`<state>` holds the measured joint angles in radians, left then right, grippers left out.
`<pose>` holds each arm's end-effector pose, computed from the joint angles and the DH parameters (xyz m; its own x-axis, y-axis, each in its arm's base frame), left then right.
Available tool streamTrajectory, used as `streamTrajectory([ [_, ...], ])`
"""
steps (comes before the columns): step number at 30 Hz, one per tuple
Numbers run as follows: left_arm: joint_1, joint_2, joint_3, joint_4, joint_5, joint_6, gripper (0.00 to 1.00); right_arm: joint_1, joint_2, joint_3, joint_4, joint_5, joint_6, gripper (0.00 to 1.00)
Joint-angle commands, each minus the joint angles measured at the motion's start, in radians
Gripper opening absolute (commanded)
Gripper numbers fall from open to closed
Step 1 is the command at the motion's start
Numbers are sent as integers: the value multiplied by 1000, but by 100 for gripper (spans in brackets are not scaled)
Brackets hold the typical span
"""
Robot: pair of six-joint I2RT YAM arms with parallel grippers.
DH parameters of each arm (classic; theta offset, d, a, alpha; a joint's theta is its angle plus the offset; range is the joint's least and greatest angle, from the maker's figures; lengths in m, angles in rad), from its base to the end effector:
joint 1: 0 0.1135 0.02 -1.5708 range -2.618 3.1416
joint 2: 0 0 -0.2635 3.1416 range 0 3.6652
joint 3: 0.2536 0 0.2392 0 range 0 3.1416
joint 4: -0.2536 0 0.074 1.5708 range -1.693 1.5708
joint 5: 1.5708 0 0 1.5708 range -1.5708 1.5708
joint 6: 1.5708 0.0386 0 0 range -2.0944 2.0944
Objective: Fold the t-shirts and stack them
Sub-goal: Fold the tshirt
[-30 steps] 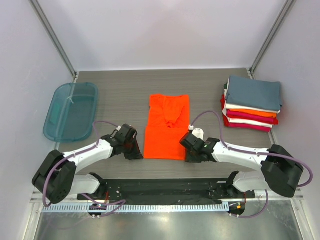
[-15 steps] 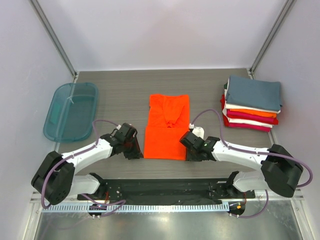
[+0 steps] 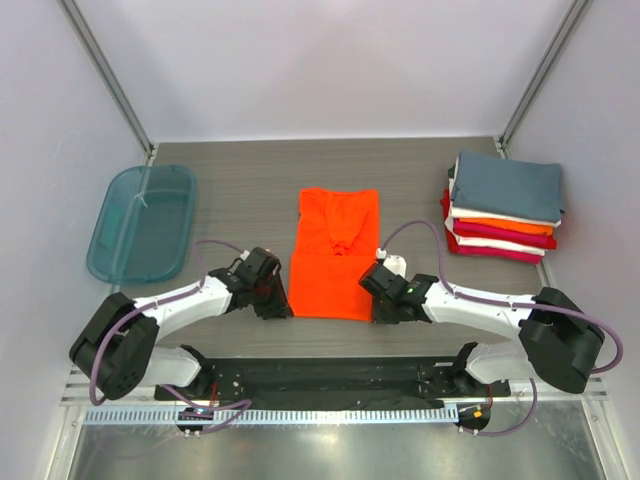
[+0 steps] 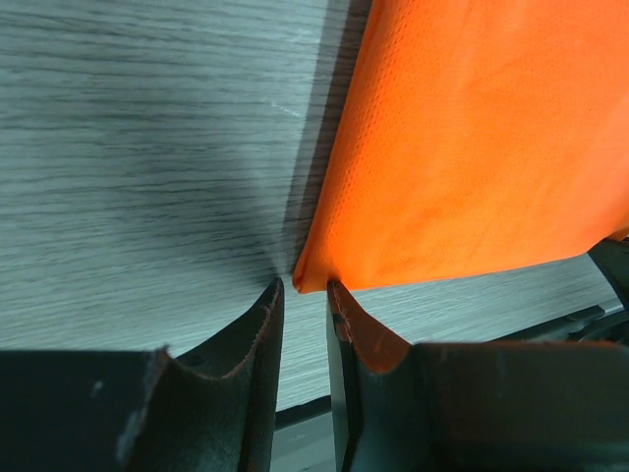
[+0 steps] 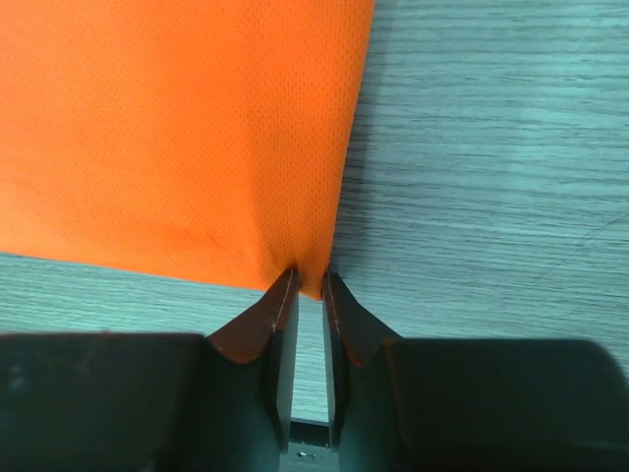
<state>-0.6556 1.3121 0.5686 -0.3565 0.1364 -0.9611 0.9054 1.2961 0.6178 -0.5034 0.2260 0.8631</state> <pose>0.1669 -0.1350 0.1556 -0.9398 -0.3019 -0.1604 -0.2053 0.8736 -0.4413 0.1357 0.1589 0.1653 -0.9140 0.0348 -0.4042 -0.0302 0.9877 0.1535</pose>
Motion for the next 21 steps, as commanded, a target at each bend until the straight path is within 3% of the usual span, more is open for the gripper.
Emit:
streamTrajectory([
  [1,-6,27,7,33,-24,-4,25,-5,-14,-6,8,7,-16,20],
  [9,-24,88,7,67,-30,-14,20,-3,-27,-6,8,4,-22,13],
  [13,-36,59,-13,70,-41,-24,0,-5,-44,5,0,1,-27,1],
  [21,-36,-138,-7,-42,-37,-25,1,-7,-202,52,-113,21,-19,1],
])
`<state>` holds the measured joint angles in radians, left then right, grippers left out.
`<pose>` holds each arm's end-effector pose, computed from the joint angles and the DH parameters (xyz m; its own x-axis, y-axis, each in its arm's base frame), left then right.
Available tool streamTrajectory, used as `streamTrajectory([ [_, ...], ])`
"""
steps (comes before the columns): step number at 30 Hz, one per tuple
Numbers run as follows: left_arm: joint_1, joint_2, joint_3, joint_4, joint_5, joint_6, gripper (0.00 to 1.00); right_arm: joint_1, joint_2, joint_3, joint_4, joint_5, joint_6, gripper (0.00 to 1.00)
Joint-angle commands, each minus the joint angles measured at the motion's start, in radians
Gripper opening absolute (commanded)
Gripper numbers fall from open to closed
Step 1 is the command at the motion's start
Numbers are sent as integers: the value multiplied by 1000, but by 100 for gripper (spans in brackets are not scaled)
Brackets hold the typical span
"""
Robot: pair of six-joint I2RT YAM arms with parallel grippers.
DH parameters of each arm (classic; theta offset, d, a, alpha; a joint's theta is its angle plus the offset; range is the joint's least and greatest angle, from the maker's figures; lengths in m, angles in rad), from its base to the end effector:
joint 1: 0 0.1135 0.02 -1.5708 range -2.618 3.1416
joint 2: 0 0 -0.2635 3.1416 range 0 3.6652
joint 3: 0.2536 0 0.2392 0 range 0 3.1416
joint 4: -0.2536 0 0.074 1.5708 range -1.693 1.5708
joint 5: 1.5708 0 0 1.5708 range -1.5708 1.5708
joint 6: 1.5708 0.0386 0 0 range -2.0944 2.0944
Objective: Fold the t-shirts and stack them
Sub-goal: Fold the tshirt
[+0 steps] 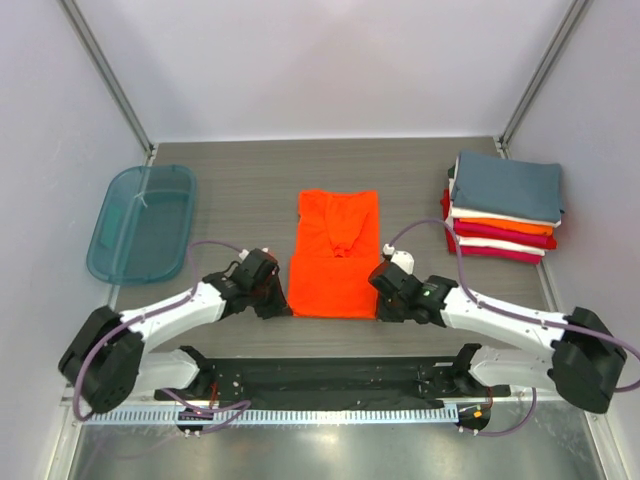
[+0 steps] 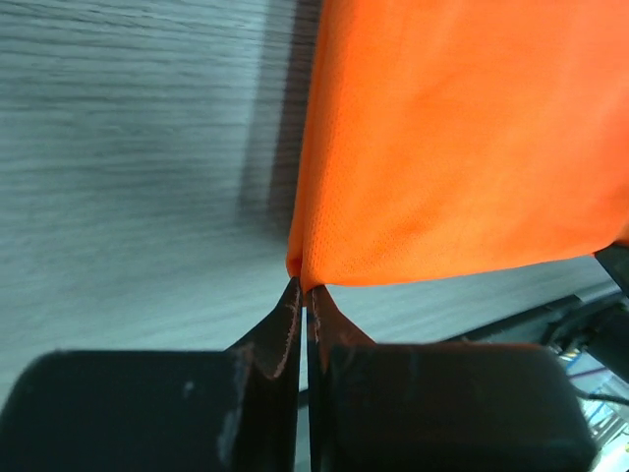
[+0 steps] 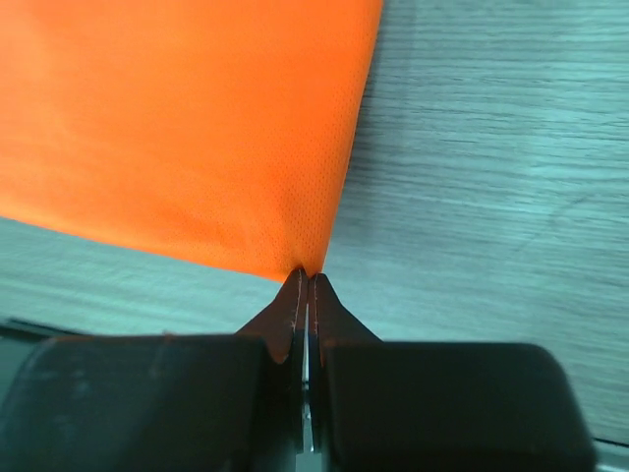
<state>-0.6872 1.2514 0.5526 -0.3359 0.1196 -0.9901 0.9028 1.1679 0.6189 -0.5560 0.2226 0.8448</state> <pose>0.1598 -0.1371 0.1641 -0.9306 -0.3102 -0.1945 -0.1842 0.8558 -0.4833 0.1279 0.1483 0.1865 -0.8941 0.0444 -0.4457 -0.0537 0.9773 0.2049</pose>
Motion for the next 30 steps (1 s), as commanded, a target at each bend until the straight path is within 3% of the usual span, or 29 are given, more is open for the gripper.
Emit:
streamTrajectory([
  [1,-5,-117,16,-77,-14,7,0,-4,-108,53,-82,15,0,1],
  [8,-9,-224,1,-127,80,-18,0,-4,-198,42,-113,-83,11,1],
  [19,-9,-375,33,-224,153,-53,0,-4,-341,108,-269,0,37,1],
  [25,12,-299,167,-267,143,-13,0,-11,-281,237,-309,139,-12,1],
  [30,66,-189,294,-282,164,39,0,-73,-136,361,-308,227,-88,1],
])
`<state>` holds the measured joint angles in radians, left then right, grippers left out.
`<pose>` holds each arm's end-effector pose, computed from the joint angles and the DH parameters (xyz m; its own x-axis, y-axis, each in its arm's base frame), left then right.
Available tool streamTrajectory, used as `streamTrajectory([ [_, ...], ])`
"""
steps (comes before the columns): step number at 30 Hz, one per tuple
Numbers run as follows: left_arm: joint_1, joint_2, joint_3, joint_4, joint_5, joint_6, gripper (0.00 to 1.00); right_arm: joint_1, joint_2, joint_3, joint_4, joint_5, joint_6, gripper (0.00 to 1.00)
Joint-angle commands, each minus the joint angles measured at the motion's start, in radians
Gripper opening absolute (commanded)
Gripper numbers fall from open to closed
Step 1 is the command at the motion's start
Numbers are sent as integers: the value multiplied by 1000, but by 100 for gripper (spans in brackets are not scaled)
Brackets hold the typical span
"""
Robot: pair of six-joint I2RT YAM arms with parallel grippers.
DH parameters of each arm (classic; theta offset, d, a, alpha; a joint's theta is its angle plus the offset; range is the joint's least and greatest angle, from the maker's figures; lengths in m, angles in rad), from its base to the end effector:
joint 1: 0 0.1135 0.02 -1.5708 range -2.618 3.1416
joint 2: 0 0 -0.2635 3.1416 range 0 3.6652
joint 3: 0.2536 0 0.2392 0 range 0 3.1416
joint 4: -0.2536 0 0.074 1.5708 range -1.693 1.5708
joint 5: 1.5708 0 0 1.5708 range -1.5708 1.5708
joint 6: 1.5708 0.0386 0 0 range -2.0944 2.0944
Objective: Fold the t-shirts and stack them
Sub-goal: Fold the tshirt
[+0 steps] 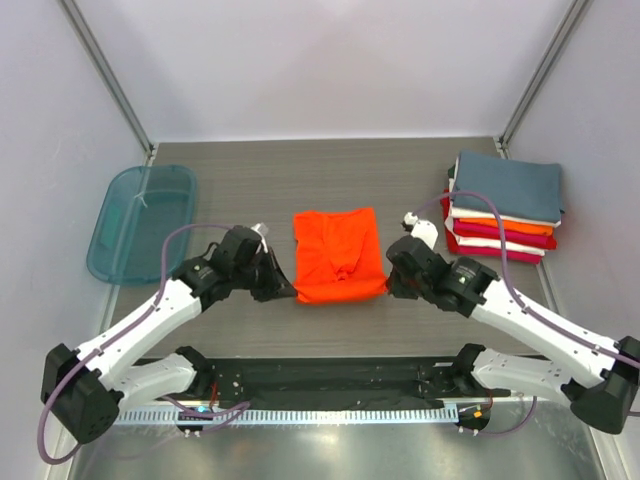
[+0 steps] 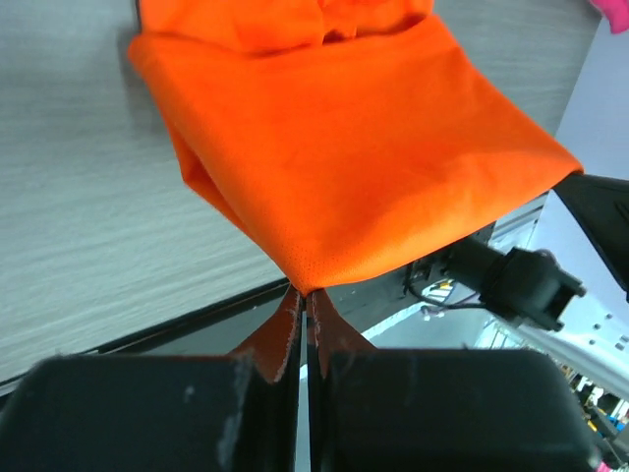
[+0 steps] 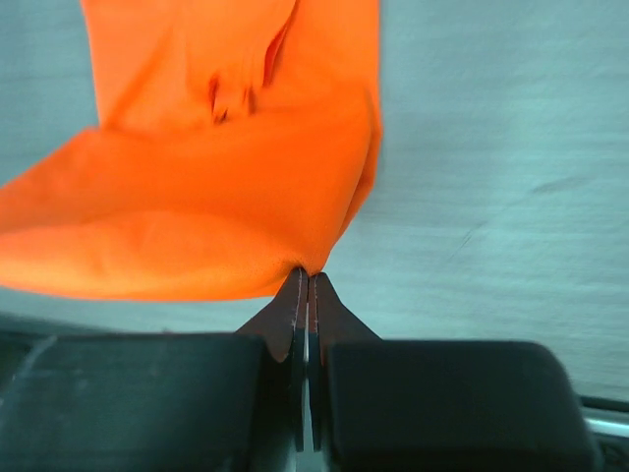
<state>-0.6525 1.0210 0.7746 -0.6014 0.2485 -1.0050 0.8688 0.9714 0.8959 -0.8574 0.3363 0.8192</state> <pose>0.1494 -0.1261 0.2563 -0.9254 -0.3227 -0.1990 -0.1181 0.7442 -0.6574 0.1211 0.1235 0.2847 -0.7881 0.1362 -0.6003 -0.0265 0.9668 0.2541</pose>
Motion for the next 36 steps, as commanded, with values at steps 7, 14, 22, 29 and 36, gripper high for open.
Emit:
streamTrajectory([
  [7,112,223,204,-26,72,118,1,-246,210,147,113,24,-215,1],
  [14,189,370,313,-6,104,158,1,-373,360,250,190,-86,-307,1],
  [22,318,558,419,47,173,183,2,-482,570,425,273,-218,-376,1],
  [29,462,871,647,190,238,154,27,-577,985,807,422,-414,-376,36],
  [36,467,1013,757,253,230,163,77,-605,1175,876,496,-454,-365,82],
])
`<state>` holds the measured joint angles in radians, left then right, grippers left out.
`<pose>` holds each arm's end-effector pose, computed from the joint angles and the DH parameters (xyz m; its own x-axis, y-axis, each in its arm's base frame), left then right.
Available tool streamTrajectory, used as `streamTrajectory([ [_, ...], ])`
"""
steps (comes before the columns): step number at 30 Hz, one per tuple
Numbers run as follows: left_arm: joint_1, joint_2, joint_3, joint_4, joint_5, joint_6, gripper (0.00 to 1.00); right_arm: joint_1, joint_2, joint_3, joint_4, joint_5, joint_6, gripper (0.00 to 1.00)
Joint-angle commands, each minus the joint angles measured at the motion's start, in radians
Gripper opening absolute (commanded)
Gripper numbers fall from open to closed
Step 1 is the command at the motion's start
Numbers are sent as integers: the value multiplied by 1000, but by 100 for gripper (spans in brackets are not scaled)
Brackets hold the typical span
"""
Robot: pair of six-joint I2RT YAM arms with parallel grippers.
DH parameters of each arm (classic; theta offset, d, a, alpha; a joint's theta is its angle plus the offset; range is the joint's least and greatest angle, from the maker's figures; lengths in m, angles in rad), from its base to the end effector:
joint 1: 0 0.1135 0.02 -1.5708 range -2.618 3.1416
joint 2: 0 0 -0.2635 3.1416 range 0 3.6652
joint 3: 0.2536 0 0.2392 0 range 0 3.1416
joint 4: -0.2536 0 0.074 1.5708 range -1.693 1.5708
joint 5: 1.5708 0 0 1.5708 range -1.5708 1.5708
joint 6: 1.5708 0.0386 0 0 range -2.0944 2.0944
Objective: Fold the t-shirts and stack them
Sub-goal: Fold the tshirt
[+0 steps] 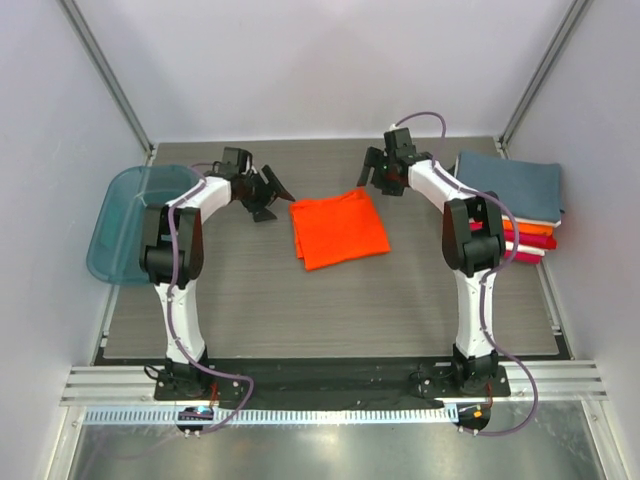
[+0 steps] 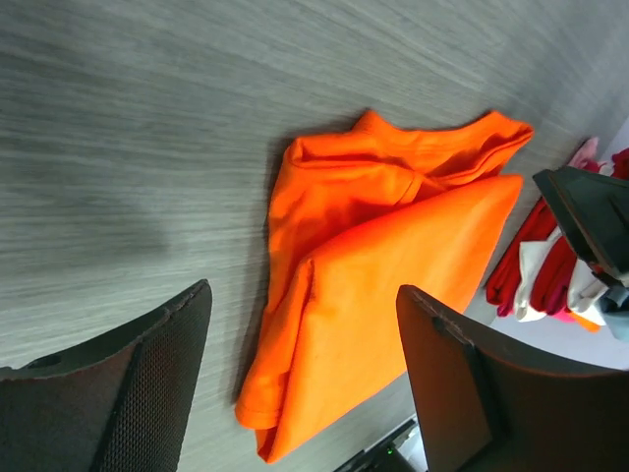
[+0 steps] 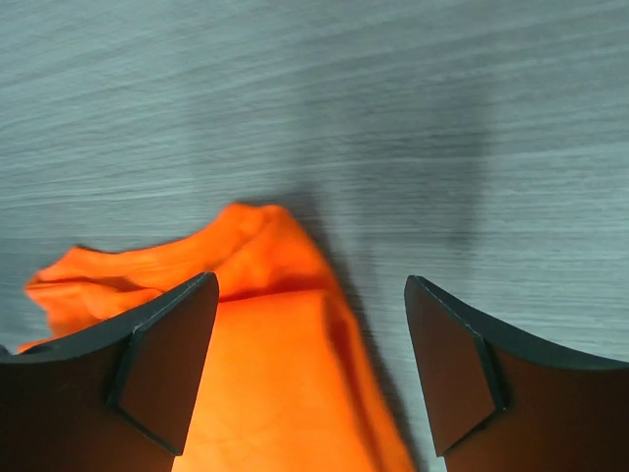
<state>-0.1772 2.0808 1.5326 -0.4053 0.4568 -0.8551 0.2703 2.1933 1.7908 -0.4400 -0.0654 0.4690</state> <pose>0.4305 -0.0944 0.1854 -0.8357 -0.5384 -0.1084 -0.3370 0.6586 -0.6728 0.4668 0.1320 0.2081 -0.7809 0.2516 -0.5717 0.0500 0.9375 0.3444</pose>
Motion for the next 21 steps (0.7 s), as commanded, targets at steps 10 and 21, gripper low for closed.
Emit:
streamTrajectory([
  [10,-74,-134,-201,239,-41,31,75,-28,-204,-401,339,-152,5,77],
  [21,-116,-94,-291,330,-46,11,54,-28,-320,-728,524,-251,68,59],
])
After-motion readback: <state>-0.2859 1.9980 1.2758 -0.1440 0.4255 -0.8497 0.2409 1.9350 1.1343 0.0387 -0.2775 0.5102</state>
